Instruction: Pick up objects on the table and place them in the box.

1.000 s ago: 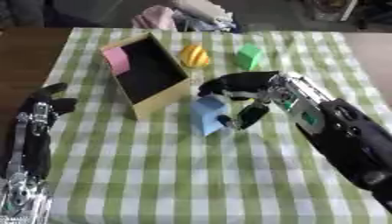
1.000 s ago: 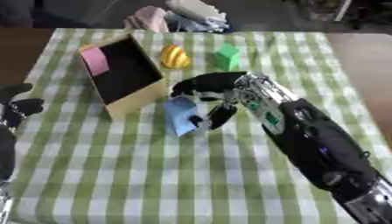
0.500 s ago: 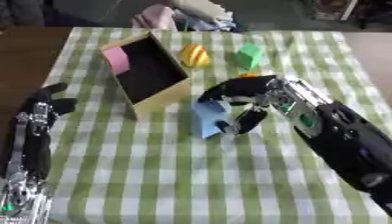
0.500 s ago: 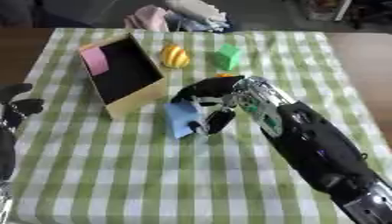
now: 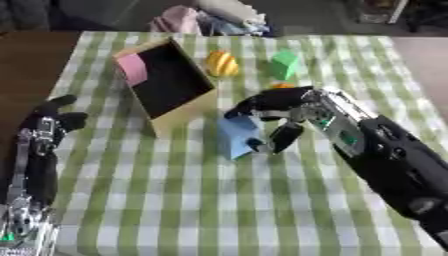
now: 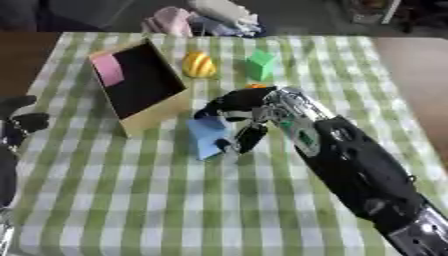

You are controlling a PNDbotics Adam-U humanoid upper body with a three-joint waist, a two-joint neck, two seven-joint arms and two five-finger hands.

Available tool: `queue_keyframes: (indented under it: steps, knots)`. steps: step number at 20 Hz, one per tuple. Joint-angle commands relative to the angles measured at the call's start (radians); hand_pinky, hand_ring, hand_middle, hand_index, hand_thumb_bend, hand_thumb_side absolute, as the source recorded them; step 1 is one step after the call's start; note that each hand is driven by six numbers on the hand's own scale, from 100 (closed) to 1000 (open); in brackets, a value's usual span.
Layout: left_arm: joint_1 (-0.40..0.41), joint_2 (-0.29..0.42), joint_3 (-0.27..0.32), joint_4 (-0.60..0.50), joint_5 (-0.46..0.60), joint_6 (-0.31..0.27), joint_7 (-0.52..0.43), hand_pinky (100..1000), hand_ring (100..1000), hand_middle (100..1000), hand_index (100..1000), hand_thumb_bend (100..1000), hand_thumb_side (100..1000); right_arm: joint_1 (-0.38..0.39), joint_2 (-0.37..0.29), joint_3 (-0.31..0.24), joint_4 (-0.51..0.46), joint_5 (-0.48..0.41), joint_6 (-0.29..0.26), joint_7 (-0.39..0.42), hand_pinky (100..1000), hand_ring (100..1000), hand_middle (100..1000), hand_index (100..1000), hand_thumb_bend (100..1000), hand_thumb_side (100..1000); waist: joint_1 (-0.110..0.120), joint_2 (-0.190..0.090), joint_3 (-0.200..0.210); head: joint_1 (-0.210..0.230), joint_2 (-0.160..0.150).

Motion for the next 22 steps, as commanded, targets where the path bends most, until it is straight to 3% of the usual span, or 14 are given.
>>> queue_keyframes:
  steps: [1, 6, 15, 22]
  knots:
    - [-0.009, 0.005, 0.000, -0.016, 0.003, -0.002, -0.001, 727, 671, 755, 768, 100, 869, -0.011, -0.009, -0.014, -0.010, -0.018, 0.002, -0.068, 871, 796, 498, 1000, 100, 255, -0.009, 0.002, -0.001, 0.001, 0.005]
    - [-0.008, 0.006, 0.000, -0.017, 0.003, -0.002, 0.000, 727, 671, 754, 768, 100, 868, -0.025, -0.032, -0.028, -0.037, -0.092, 0.017, -0.157, 852, 762, 454, 994, 100, 233, -0.010, 0.000, -0.004, 0.002, 0.005]
    - [-0.011, 0.009, 0.000, -0.023, 0.007, -0.004, 0.000, 727, 670, 754, 768, 100, 864, -0.093, -0.126, -0.087, -0.101, -0.223, 0.106, -0.177, 849, 756, 441, 991, 100, 217, -0.013, -0.002, -0.002, -0.001, 0.005]
    - [-0.027, 0.008, -0.008, -0.025, 0.015, -0.005, -0.002, 726, 669, 752, 769, 100, 860, -0.190, -0.136, -0.162, -0.025, -0.180, 0.162, -0.203, 859, 763, 452, 995, 100, 218, -0.011, 0.006, 0.033, -0.035, 0.005]
